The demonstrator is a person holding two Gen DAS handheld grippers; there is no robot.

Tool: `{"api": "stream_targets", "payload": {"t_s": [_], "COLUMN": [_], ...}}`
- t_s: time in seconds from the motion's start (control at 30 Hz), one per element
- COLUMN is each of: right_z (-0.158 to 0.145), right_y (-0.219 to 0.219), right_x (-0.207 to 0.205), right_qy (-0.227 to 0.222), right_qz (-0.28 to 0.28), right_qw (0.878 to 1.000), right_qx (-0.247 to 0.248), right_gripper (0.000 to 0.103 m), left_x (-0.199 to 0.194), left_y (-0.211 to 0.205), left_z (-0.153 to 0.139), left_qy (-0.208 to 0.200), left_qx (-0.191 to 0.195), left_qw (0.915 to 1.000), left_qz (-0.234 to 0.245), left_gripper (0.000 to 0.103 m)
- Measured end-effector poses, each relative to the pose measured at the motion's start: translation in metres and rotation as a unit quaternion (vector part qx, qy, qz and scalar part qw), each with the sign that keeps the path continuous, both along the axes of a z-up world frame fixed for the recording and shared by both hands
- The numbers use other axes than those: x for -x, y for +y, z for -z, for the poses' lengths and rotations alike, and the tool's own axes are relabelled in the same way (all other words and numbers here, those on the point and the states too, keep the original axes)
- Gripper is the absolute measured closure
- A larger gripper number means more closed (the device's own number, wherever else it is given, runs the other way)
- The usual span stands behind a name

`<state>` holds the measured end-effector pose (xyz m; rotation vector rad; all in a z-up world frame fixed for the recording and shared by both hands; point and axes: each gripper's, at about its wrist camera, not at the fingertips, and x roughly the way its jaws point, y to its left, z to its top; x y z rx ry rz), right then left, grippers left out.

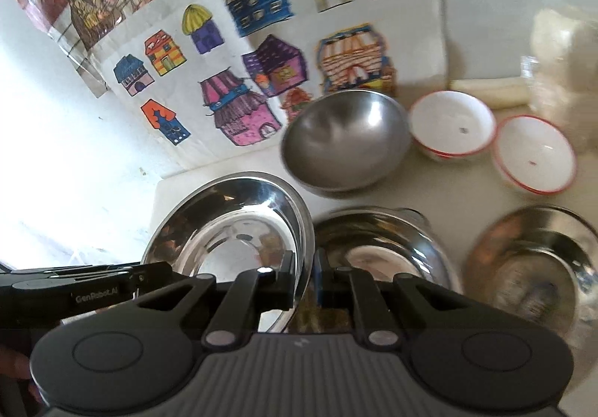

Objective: Organize plates and bowls

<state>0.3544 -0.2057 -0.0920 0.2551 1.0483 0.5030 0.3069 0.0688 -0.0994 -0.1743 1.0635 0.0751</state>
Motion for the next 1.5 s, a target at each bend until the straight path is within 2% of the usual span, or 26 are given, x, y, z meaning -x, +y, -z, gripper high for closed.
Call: {"api": "stream_targets", "payload": {"t_s": [0.3, 0.5, 0.83, 1.5], "right_z": [0.003, 0.013, 0.026, 0.039], "right_y": [-0.054, -0.073, -0.068, -0.058], "right_x": [0.006, 0.001, -0.008, -0.015], "right_qy": [0.010, 0.014, 0.019, 0.016], "right_qz": [0.016, 0.022, 0.003, -0.012], "right_qw": [1.000, 1.000, 0.999, 0.998], "right_qx": [0.009, 0.014, 0.026, 0.052], "right_gripper": [0.092, 0.091, 0.091, 0.089], "left_x": [0.000, -0.003, -0.009, -0.020], "left_y": [-0.058, -0.084, -0.101, -0.105], "left_z": [0.003, 0.014, 0.023, 0.040], "left_qy": [0.002, 0.011, 0.017, 0.046], "left_qx": [-0.011, -0.022, -0.076, -0.088], "left_qw": [0.9996, 0.9993, 0.9966, 0.9947], "left_qz": [0.026, 0.028, 0.029, 0.026], "left_gripper": [0.084, 0.084, 0.079, 0.076]}}
